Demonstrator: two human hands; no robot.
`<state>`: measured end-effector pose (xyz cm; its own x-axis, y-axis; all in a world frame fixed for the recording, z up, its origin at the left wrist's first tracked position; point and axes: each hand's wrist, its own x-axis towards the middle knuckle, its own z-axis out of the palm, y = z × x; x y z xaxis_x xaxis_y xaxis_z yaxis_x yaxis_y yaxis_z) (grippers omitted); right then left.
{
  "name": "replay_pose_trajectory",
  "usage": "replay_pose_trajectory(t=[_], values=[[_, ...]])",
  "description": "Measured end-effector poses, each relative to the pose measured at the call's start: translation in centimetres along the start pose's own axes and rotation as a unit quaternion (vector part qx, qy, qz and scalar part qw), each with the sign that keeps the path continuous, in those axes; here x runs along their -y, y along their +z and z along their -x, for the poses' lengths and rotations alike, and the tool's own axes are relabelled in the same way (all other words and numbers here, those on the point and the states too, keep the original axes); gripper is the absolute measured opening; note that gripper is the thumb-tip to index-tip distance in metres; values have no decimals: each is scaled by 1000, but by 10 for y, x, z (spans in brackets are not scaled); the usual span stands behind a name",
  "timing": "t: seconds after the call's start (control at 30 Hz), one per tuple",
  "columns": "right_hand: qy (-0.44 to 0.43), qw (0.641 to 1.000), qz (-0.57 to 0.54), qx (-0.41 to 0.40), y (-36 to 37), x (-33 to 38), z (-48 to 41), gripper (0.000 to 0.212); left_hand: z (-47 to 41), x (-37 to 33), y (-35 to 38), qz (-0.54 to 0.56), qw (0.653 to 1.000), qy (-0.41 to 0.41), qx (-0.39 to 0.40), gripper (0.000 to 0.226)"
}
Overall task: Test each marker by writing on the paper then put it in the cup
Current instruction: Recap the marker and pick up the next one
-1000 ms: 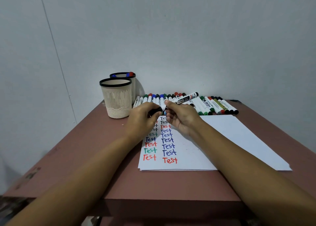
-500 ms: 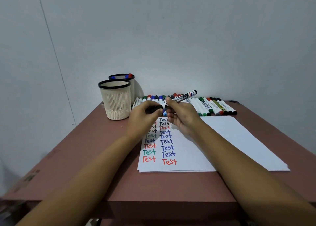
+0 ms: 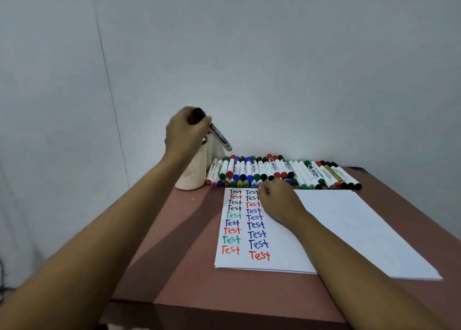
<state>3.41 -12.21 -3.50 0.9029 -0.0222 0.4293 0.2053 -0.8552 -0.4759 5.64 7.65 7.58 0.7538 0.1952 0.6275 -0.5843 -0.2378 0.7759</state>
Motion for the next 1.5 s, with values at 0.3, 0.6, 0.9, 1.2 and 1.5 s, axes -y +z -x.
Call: replay_pose_trajectory(t=[0.3,0.6,0.9,1.2,1.5], values=[[-42,997,72,-5,8,-6,-4,34,-106,-3,-17,-277,959,61,-22,12],[-47,995,92,-9,10,-7,-6,37,-107,44,0,-344,937,42,54,18],[-52,994,97,-17,11,-6,-5,37,-83,35,12,-331,933,76,121,23],[-49,994,101,-7,9,-6,-4,34,24,16,27,-263,926,214,164,22],[-16,998,55,-9,-3,1,-9,30,67,81,27,-357,878,36,316,33]])
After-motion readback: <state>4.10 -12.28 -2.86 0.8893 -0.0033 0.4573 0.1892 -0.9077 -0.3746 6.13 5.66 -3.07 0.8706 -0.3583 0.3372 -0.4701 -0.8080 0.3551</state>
